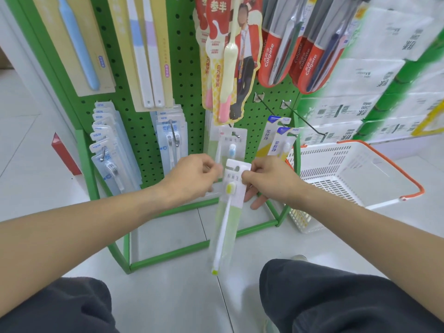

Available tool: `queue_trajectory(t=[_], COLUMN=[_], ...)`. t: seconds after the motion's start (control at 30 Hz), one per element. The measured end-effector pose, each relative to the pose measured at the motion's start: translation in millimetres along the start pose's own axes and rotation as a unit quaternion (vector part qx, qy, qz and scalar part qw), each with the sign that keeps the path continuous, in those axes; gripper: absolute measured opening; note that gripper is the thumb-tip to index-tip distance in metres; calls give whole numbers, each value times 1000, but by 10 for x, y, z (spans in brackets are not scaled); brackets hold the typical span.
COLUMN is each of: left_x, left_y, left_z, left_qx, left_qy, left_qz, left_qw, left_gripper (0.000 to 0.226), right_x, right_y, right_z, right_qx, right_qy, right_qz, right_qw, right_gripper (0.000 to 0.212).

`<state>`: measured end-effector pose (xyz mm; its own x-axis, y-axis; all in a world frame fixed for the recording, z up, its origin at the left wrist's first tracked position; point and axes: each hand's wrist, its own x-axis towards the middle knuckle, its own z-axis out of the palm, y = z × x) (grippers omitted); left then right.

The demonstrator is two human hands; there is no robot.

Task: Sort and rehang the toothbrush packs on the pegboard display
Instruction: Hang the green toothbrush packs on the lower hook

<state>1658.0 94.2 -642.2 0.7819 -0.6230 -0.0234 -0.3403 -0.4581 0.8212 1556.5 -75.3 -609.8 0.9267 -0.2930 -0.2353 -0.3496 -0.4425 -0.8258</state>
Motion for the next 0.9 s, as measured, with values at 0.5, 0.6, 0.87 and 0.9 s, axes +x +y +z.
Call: queue_trajectory(t=[0.5, 0.6, 0.87, 0.9], left_x=[-418, -471, -591, -603], left_y=[-161, -211, -312, -315], left_z=[-280, -288, -295, -301], left_qx=[-103, -131, -141, -136], left_qy=[-130, -167, -185, -200], left_qz=[-22, -40, -68, -73], left_qw=[986, 976, 970, 968], left_gripper=[27, 39, 17, 12], right_x=[67, 52, -25, -17], right_y=[-105, -139, -32, -15], right_z=[314, 314, 426, 435], right_qx=[29, 48, 75, 82], right_qy=[-102, -93, -154, -143], right_qz=[-119, -123, -92, -87], right_qw=[987, 987, 981, 982], right_gripper=[27, 28, 23, 24])
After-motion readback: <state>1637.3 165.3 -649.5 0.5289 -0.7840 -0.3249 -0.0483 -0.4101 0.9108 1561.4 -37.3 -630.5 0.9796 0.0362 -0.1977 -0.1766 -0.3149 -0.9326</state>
